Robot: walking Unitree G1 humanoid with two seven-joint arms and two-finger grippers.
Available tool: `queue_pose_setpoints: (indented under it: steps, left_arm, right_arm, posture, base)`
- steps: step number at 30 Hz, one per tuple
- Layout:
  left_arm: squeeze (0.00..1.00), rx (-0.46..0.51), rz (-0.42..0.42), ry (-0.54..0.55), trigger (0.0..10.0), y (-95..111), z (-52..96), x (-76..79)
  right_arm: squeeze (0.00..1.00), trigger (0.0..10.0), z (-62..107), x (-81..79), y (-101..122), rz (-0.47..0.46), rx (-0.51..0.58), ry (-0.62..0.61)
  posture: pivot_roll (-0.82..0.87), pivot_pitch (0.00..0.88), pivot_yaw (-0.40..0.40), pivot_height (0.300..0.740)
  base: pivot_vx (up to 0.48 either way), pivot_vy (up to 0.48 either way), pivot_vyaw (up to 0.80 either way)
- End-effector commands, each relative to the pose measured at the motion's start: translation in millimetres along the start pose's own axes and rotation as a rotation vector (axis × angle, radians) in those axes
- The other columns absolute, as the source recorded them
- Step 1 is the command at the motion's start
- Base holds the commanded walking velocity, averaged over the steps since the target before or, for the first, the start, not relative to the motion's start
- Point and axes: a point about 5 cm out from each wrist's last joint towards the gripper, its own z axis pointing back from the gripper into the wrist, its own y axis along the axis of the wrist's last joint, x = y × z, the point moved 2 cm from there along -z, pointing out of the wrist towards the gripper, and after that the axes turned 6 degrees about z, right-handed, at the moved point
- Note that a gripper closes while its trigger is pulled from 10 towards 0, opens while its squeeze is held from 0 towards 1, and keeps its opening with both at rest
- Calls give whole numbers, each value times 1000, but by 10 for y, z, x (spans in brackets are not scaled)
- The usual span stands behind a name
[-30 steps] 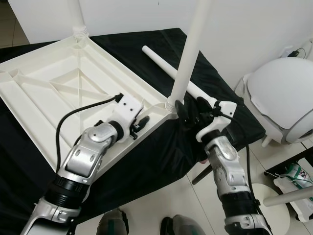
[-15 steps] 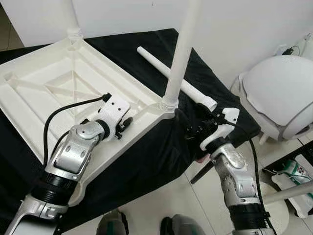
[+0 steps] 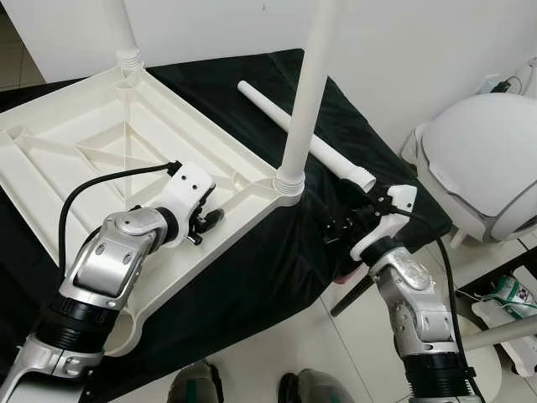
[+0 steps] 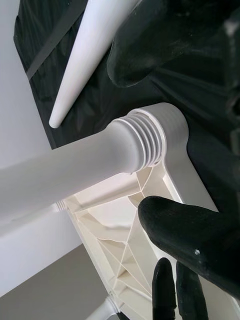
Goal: Building children table
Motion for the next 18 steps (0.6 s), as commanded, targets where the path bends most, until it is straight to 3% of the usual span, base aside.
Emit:
queue_pose_setpoints:
  steps: [1, 5, 10, 18]
  left_arm:
    - [0, -62, -6, -4, 10000, -124, -14, 21]
    - [0, -79, -8, -1, 10000, -148, -18, 21]
    - [0, -211, -43, 52, 10000, -309, -71, -8]
    - [0, -234, -16, 63, 10000, -295, -140, -21]
  right_arm:
    - [0, 10000, -6, -5, 27, 2, 1, 4]
    - [0, 10000, -10, -3, 32, 1, 1, 5]
    - [0, 10000, -26, 9, 48, 7, -2, 8]
    - [0, 10000, -50, 17, 63, 15, 1, 8]
  posture:
    - [-42, 44, -2, 740]
    - [-42, 44, -2, 740]
    - [-44, 47, -6, 740]
    - [-47, 48, -5, 740]
  base:
    - [0, 0, 0]
    - [0, 0, 0]
    - [0, 0, 0]
    - [0, 0, 0]
